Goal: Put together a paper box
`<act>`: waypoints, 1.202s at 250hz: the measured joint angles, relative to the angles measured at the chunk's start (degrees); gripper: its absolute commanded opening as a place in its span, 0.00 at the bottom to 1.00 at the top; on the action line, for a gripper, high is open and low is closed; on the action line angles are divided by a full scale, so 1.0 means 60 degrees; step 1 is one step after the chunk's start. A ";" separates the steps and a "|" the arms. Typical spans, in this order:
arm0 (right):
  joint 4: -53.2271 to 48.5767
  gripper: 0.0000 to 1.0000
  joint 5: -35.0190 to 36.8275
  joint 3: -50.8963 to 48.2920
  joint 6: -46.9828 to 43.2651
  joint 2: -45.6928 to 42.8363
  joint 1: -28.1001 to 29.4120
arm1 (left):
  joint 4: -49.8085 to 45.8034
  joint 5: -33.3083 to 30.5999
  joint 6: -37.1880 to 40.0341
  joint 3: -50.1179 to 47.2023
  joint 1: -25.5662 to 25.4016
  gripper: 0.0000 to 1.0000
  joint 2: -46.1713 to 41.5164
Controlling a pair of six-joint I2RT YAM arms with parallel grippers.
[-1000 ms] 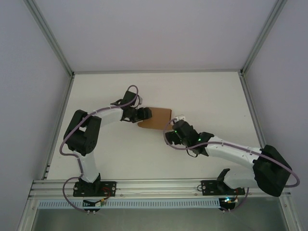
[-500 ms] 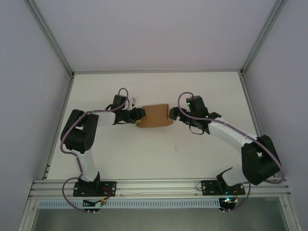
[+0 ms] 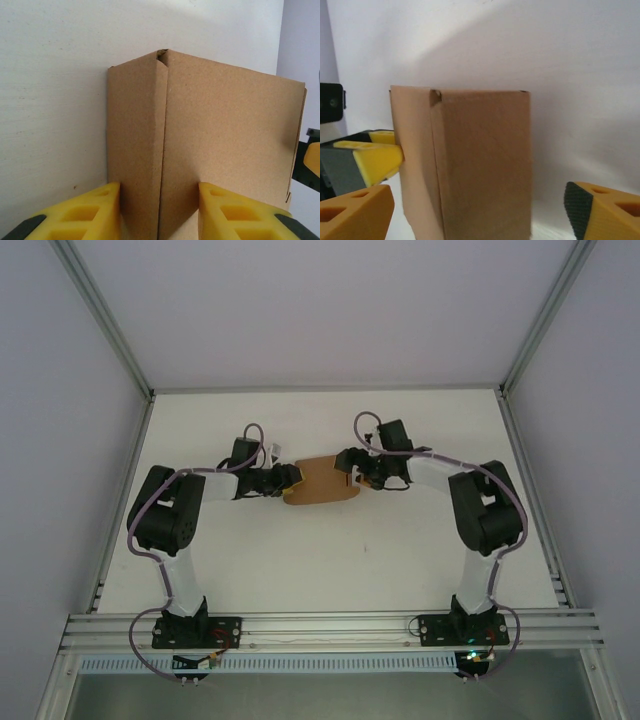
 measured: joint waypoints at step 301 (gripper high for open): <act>-0.4885 0.44 -0.3665 0.0127 0.3432 -0.2189 -0.1883 | -0.6972 -0.4779 1.1613 0.1912 -0.3934 1.00 -0.5118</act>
